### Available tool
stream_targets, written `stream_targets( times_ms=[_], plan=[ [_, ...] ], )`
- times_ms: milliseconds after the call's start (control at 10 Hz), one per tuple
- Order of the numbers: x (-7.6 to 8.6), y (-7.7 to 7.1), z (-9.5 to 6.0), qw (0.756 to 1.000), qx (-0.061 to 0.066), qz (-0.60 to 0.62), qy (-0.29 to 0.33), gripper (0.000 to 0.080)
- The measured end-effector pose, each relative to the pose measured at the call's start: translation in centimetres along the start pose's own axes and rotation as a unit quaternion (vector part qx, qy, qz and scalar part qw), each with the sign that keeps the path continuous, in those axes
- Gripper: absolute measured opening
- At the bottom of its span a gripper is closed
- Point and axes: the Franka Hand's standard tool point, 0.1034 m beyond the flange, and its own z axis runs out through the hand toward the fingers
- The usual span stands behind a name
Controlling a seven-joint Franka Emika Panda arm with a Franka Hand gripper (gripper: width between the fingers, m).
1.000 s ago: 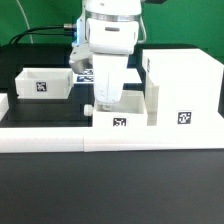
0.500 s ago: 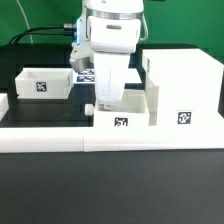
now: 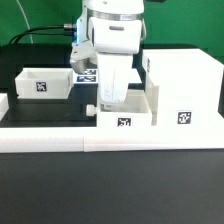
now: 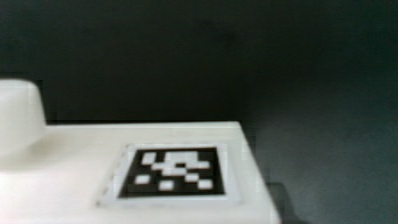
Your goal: Assemble drawer
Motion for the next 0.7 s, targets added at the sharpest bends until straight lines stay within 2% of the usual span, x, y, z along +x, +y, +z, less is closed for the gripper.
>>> stream_targets(
  times_ms=[100, 400, 600, 700],
  plan=[
    [0.04, 0.17, 0.04, 1.000, -0.012, 0.003, 0.002, 0.0042],
    [-0.04, -0.02, 0.16, 1.000, -0.010, 0.005, 0.002, 0.0042],
    [0.22, -0.04, 0.27, 1.000, -0.018, 0.004, 0.003, 0.0042],
    [0.08, -0.09, 0.30, 1.000, -0.017, 0.005, 0.003, 0.0042]
  ],
)
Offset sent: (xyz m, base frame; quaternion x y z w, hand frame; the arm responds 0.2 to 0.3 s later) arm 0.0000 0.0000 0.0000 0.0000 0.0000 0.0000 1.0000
